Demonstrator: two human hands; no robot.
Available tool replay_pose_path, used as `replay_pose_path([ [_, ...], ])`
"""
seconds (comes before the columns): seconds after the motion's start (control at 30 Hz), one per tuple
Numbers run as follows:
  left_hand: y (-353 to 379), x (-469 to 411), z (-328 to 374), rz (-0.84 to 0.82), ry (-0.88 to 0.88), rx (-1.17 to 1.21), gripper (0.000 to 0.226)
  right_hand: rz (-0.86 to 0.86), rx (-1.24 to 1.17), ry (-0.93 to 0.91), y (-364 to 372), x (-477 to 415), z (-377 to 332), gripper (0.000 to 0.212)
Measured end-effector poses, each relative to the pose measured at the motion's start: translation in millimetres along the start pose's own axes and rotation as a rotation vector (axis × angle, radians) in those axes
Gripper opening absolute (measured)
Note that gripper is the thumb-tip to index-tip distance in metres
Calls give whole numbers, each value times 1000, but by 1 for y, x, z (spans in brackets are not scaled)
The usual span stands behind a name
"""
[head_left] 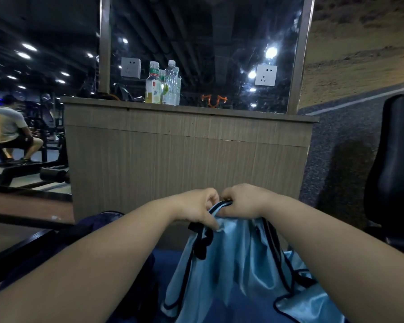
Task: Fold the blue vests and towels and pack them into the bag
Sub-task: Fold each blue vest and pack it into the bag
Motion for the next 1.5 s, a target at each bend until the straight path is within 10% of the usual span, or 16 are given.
replay_pose_path([
  [0.47,12,-6,-8,80,8,-219,52,72,158,97,-7,7,4,50],
  [0.83,13,3,-21,-232,-7,771,52,127,143,110,-8,14,16,71],
  [1.13,32,8,-43,-548,-79,683,82,164,172,47,-5,18,28,41],
  [1.5,51,-7,-48,-187,-135,861,39,257,133,150,4,16,43,37],
])
Point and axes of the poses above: each hand's wrist, its own x-axis away from the middle knuckle, its own y-axis out of the palm, z = x × y, the point moved 3 cm from there along -x, towards the middle knuckle, and after that the axes turned 15 degrees about -y, right-handed, at the moved point
